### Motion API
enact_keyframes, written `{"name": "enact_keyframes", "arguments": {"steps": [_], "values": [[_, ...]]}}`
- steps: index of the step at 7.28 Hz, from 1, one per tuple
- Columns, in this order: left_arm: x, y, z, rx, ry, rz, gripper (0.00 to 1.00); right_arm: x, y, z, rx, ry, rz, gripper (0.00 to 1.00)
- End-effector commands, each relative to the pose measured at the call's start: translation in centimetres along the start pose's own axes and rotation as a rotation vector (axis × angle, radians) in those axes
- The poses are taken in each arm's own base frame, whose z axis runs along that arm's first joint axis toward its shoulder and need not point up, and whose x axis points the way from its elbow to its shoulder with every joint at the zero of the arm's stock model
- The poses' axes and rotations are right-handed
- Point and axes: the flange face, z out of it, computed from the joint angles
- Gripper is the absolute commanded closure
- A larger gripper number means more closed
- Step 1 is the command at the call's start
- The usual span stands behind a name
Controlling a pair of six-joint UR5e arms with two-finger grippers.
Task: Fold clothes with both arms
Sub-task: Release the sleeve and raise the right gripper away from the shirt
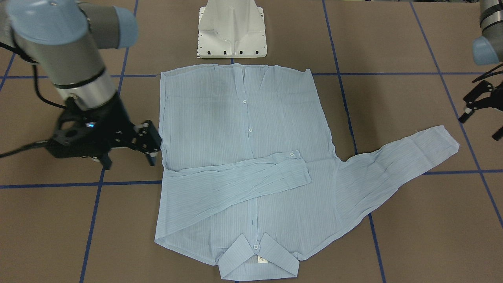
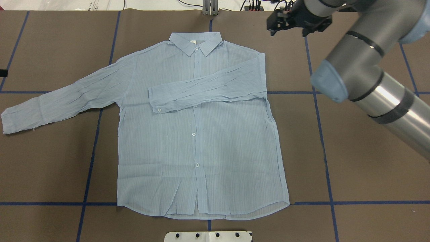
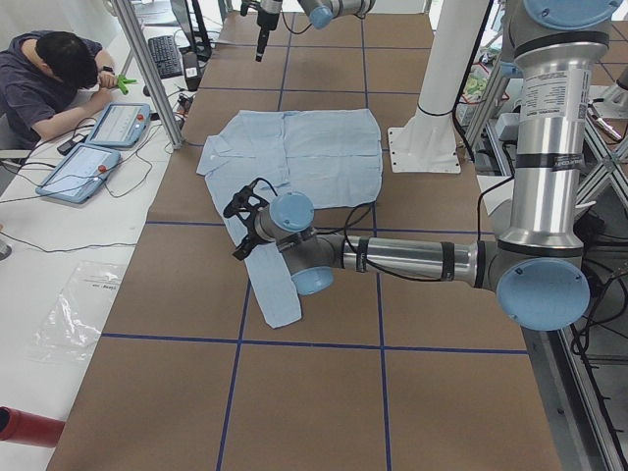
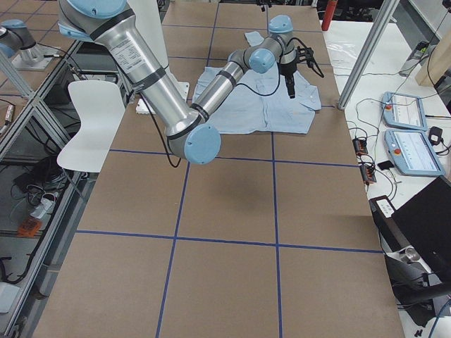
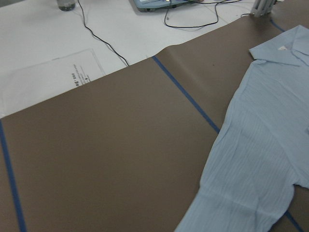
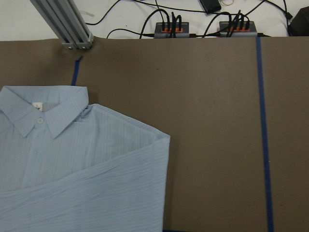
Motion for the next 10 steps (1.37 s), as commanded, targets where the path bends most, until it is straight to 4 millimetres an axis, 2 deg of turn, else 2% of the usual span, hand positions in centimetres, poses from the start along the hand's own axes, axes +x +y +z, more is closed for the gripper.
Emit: {"name": "enact_keyframes", "arguments": {"steps": [1,2,3,4,6,7,10], "values": [[1.7,6.4,2.8,0.012,-0.04,-0.159,0.0,12.2,0.0,-2.1,-0.055,0.017,-0.102,0.0],[0.9,8.2,3.3,-0.011,-0.071,-0.2,0.0,17.1,0.2,-2.8,-0.083,0.008,-0.07,0.0],[-1.4,10.3,4.2,-0.003,-0.162,-0.222,0.0,19.9,0.8,-3.1,-0.095,0.013,-0.043,0.0],[-2.6,11.9,5.0,-0.025,-0.189,-0.232,0.08,20.3,1.0,-2.9,-0.091,0.014,-0.046,0.0],[-4.4,14.0,5.3,-0.045,-0.205,-0.261,0.36,20.4,1.1,-2.9,-0.092,0.015,-0.045,0.0],[-5.0,14.6,5.4,-0.055,-0.215,-0.27,0.39,20.5,1.2,-2.8,-0.092,0.017,-0.044,0.0],[-5.7,15.8,5.9,-0.084,-0.223,-0.271,0.38,21.0,1.5,-2.5,-0.085,0.014,-0.036,0.0]]}}
